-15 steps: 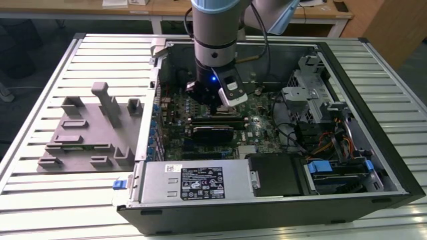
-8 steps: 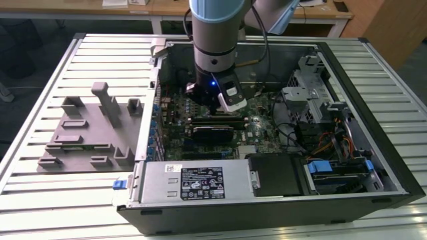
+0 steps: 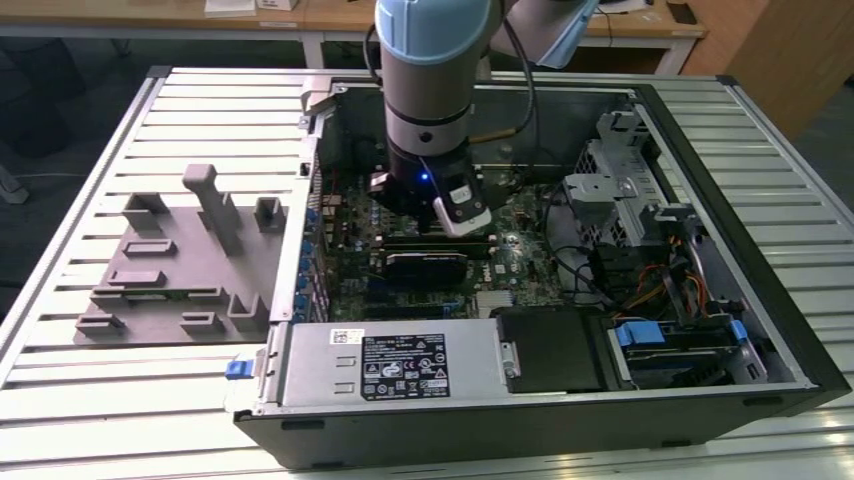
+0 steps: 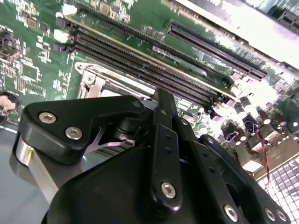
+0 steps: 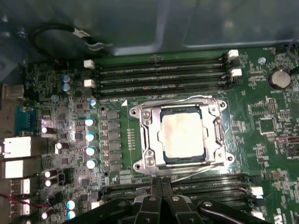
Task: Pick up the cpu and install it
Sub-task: 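Install the second cpu locking lever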
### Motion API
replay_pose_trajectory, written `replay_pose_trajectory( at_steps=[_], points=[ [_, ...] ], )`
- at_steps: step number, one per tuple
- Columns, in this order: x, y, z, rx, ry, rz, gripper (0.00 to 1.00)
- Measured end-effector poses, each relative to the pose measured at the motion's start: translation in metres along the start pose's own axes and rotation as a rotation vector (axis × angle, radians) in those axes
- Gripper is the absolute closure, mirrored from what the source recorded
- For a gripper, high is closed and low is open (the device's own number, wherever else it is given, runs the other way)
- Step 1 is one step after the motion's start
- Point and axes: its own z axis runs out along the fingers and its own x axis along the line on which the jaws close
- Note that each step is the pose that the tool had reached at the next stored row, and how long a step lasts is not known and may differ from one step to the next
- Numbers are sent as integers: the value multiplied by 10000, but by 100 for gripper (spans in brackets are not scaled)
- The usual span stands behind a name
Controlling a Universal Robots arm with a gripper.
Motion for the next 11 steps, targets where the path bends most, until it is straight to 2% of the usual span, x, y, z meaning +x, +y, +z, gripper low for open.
replay_pose_trajectory(
  at_steps=[4, 6, 11],
  points=[
    [14, -36, 17, -369, 46, -12, 89],
    [22, -62, 30, -487, 60, -17, 89],
    [34, -105, 56, -577, 71, -16, 89]
  ],
)
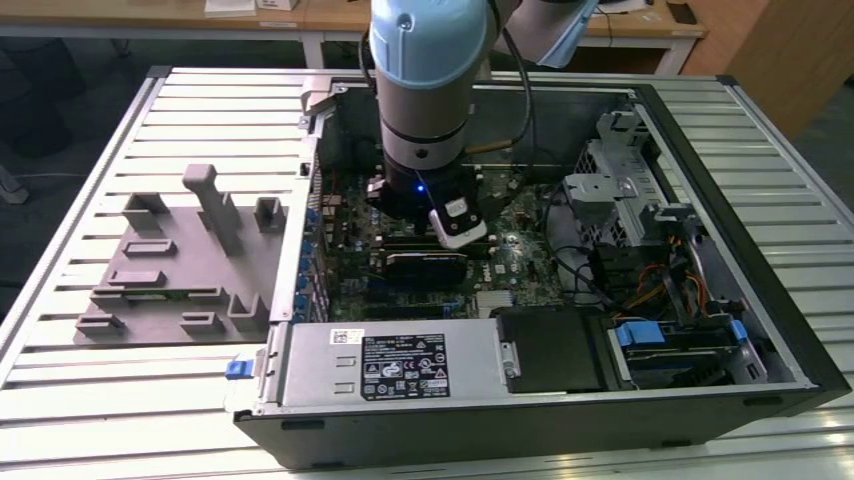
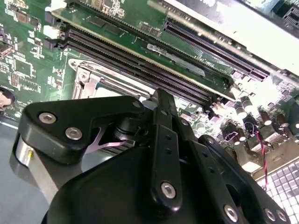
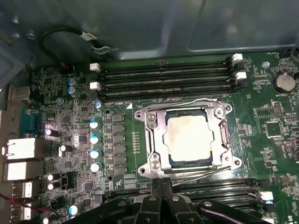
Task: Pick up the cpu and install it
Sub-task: 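Install the second cpu locking lever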
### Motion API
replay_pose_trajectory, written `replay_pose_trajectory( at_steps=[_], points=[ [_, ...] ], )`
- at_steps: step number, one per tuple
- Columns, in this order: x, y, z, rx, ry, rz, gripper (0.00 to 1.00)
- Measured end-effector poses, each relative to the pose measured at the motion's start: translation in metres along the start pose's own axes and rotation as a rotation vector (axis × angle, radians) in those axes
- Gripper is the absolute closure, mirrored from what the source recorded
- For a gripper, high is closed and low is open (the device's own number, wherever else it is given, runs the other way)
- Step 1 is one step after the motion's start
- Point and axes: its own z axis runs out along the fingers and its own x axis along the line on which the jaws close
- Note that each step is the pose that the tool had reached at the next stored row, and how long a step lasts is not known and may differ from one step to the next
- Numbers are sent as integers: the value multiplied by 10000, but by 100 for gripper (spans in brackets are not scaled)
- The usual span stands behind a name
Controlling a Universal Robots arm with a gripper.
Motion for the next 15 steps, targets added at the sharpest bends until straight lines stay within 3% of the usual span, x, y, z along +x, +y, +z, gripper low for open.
replay_pose_trajectory(
  at_steps=[2, 7, 13, 15],
  points=[
    [9, -10, 15, -94, 11, 1, 89],
    [21, -44, 38, -537, 58, 12, 89],
    [19, -114, 39, -646, 70, 16, 89],
    [20, -123, 50, -793, 86, 22, 89]
  ],
)
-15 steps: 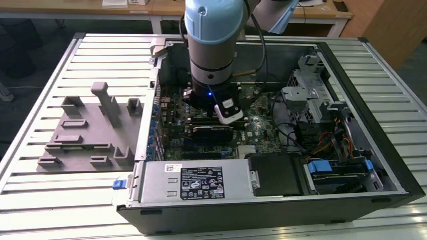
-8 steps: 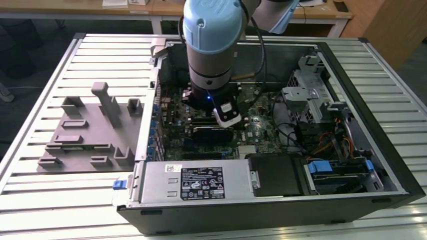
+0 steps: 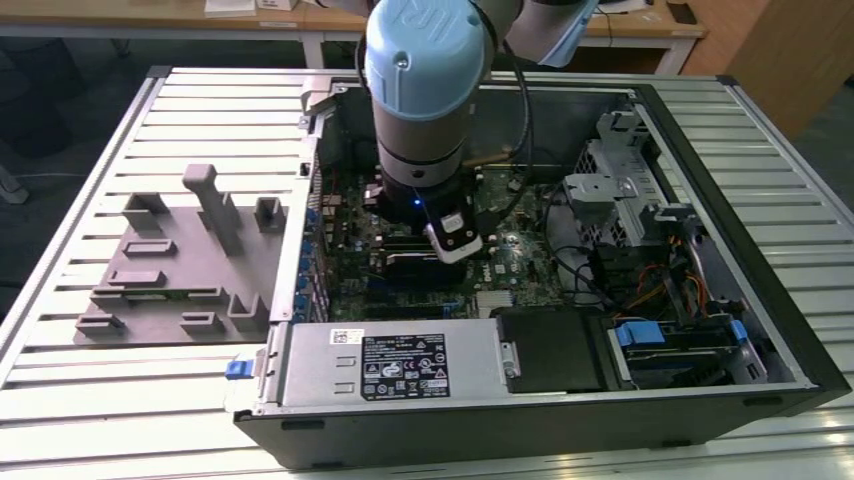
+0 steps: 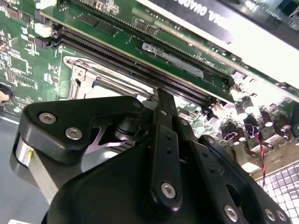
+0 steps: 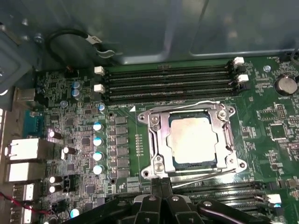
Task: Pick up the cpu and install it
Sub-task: 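Install the second cpu locking lever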
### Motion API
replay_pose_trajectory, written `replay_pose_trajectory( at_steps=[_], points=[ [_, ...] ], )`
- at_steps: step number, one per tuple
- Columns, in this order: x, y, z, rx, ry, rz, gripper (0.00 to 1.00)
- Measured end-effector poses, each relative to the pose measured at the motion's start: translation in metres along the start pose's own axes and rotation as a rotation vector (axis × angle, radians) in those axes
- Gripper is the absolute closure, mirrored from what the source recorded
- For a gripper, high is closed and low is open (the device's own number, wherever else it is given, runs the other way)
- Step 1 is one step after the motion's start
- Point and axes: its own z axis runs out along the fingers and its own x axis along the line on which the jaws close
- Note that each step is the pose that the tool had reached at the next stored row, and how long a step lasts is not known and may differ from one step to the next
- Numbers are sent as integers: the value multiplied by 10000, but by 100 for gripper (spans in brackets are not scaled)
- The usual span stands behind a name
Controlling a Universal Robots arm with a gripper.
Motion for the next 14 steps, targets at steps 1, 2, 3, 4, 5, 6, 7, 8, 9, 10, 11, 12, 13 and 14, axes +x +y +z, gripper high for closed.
replay_pose_trajectory(
  at_steps=[1, 2, 3, 4, 5, 6, 7, 8, 9, 10, 11, 12, 13, 14],
  points=[
    [3, -5, 9, -53, 5, 2, 89],
    [8, -10, 19, -92, 10, 3, 89],
    [15, -15, 28, -122, 14, 4, 89],
    [25, -19, 35, -141, 15, 5, 89],
    [35, -22, 43, -158, 16, 4, 89],
    [44, -25, 48, -174, 19, 5, 89],
    [52, -28, 52, -193, 22, 7, 89],
    [61, -31, 57, -224, 26, 8, 89],
    [71, -33, 62, -267, 30, 8, 89],
    [82, -36, 66, -325, 35, 12, 89],
    [89, -38, 70, -393, 43, 13, 89],
    [92, -40, 74, -479, 52, 15, 89],
    [94, -41, 78, -548, 59, 18, 89],
    [95, -42, 82, -599, 65, 21, 89]
  ],
)
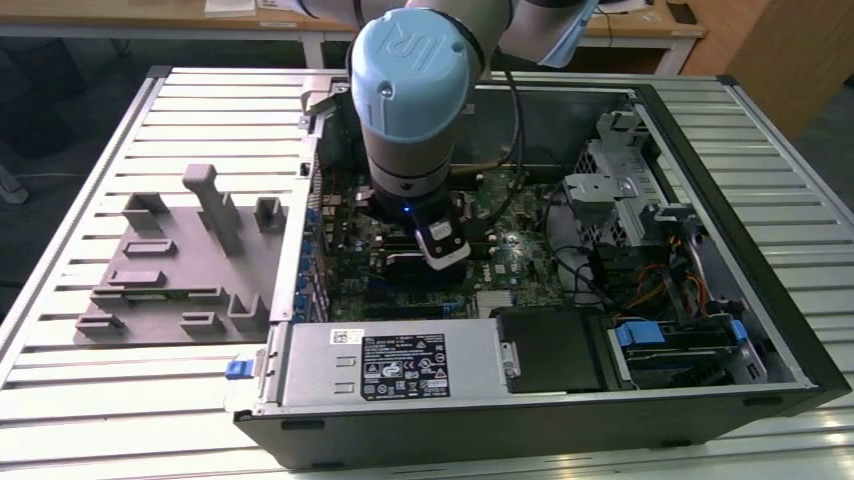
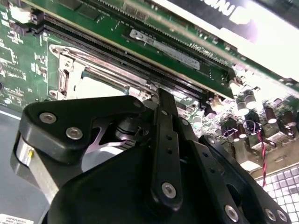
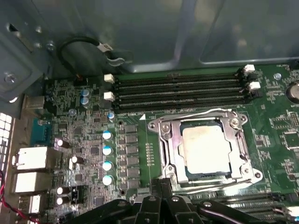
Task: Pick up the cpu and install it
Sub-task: 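Install the second cpu locking lever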
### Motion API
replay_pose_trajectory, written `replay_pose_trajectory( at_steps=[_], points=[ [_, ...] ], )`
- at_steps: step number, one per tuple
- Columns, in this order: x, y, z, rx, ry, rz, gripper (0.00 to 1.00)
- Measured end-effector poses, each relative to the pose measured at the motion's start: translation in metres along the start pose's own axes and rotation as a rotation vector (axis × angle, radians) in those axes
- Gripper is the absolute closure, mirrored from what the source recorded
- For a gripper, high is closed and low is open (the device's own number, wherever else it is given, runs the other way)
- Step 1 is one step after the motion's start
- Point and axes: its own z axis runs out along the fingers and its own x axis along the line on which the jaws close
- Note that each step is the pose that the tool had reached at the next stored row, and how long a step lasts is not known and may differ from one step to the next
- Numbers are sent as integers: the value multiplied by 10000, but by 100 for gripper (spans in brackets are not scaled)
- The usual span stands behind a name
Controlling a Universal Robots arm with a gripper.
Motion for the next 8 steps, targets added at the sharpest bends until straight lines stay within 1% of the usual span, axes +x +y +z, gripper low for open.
replay_pose_trajectory(
  at_steps=[2, 4, 8],
  points=[
    [1, -2, 8, -60, 5, 2, 89],
    [1, -7, 19, -77, 8, 1, 89],
    [1, -18, 44, -73, 8, 1, 89]
  ],
)
